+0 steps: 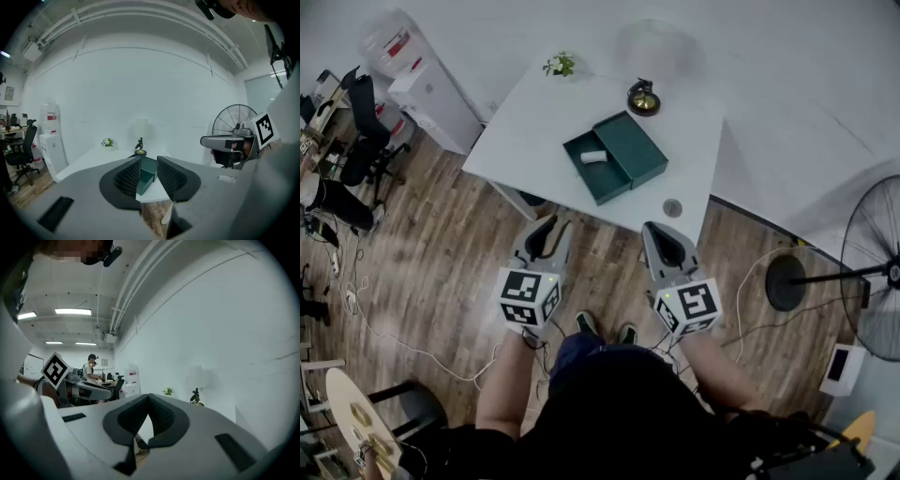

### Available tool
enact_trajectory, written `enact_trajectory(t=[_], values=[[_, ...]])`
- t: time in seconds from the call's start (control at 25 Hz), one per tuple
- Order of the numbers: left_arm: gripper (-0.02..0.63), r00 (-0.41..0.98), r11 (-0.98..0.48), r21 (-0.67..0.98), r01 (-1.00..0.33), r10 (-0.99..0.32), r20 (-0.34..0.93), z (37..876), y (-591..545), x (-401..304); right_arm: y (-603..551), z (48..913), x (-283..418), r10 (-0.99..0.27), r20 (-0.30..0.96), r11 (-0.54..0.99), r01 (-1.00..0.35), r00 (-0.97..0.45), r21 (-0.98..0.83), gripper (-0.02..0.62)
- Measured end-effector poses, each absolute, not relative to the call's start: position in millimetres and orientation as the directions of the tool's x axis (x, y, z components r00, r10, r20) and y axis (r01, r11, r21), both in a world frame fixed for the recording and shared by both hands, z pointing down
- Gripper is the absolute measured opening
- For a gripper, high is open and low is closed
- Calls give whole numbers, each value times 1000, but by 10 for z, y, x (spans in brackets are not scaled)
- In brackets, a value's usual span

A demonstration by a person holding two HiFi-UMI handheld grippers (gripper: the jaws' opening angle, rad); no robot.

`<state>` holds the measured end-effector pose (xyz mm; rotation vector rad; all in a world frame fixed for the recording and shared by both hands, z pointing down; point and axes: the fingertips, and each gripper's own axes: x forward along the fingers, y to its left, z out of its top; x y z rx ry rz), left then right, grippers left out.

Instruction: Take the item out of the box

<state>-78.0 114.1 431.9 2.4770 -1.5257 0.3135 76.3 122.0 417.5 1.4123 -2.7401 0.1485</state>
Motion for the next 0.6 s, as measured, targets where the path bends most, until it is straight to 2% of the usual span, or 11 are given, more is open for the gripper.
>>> enact_trajectory(t=[0.24,0.6], values=[[101,411,-410,57,-910,-880,239,4098,1383,-982,1457,4044,626,-804,83,585,-808,-589,-62,3],[100,380,-385,7,-923,-905,190,3825,1642,-790,1651,3760,826,-813,17,582,-813,-582,-20,20]])
